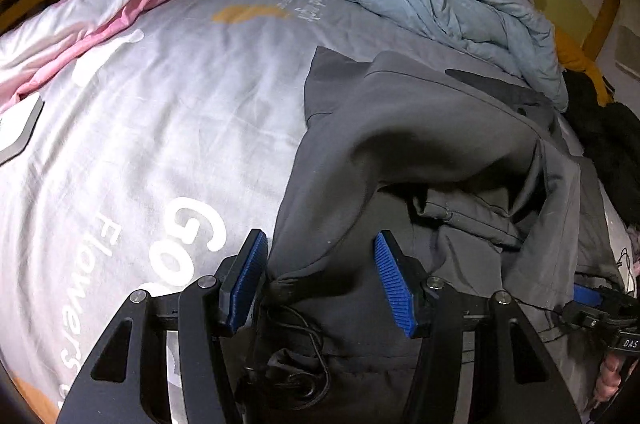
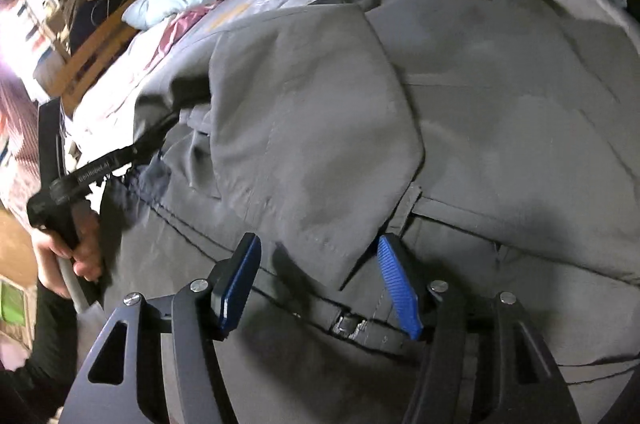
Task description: Fold large clothes
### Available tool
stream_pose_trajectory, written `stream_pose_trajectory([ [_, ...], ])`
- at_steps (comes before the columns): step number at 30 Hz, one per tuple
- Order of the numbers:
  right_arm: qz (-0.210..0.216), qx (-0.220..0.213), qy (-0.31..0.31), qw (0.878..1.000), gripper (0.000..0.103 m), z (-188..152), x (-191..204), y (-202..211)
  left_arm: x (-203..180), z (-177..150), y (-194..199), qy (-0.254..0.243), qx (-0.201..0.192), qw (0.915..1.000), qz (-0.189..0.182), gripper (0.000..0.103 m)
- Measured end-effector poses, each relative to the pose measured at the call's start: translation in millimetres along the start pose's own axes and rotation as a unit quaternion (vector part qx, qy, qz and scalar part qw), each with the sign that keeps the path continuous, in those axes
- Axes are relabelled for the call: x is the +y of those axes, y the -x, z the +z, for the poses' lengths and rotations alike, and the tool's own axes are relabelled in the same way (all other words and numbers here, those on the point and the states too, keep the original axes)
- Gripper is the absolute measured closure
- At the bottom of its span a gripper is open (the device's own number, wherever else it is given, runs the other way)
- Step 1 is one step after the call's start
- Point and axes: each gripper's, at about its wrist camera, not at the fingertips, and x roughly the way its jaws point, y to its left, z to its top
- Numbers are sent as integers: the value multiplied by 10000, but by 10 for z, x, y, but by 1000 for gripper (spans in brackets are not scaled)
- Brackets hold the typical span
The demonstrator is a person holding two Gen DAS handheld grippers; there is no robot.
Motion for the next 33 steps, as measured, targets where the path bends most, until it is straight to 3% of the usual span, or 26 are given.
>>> stream_pose_trajectory([
  [1, -101, -32, 48, 9999, 45, -7, 17, -15, -23, -7, 11, -45, -24, 10000, 0, 48],
  [2, -340, -72, 162, 9993, 71, -13, 40, -27, -45, -8, 19, -89, -43, 10000, 17, 48],
  [3, -467, -106, 295, 9984, 86, -3, 56, -21, -64, -15, 23, -142, -70, 9999, 66, 48],
  [5, -623, -288, 201, 9974, 95, -18, 68, 42, -86, -26, 24, -199, -83, 9997, 121, 48],
  [8, -1052, -769, 195, 9913, 96, 44, 73, 362, -64, -5, 12, -140, -62, 9998, 99, 48],
  [12, -1443, -1394, 397, 9789, 97, 201, 46, 888, -37, 6, 14, -70, -77, 9999, 76, 48],
  [17, -2468, -2134, 376, 9445, 97, 365, -219, 1410, -68, 13, 75, -133, -178, 9997, 23, 48],
  [19, -2635, -2079, 285, 9416, 97, 433, -405, 1469, -77, 42, 155, -160, -288, 9992, -208, 48],
  [23, -2654, -1805, -26, 9471, 97, 484, -719, 1392, -100, 110, 440, -271, -817, 9945, -604, 48],
  [26, -2711, -1423, 32, 9520, 96, 481, -863, 1185, -161, 127, 562, -481, -1126, 9912, -496, 44],
  [28, -2808, -1361, 11, 9501, 90, 479, -896, 1119, -184, 115, 528, -536, -1094, 9917, -399, 44],
  [31, -2849, -1447, -87, 9475, 72, 442, -911, 1167, -167, 102, 399, -439, -878, 9945, -373, 44],
  [33, -2798, -1641, -124, 9458, 44, 421, -911, 1271, -144, 90, 323, -384, -773, 9957, -347, 44],
])
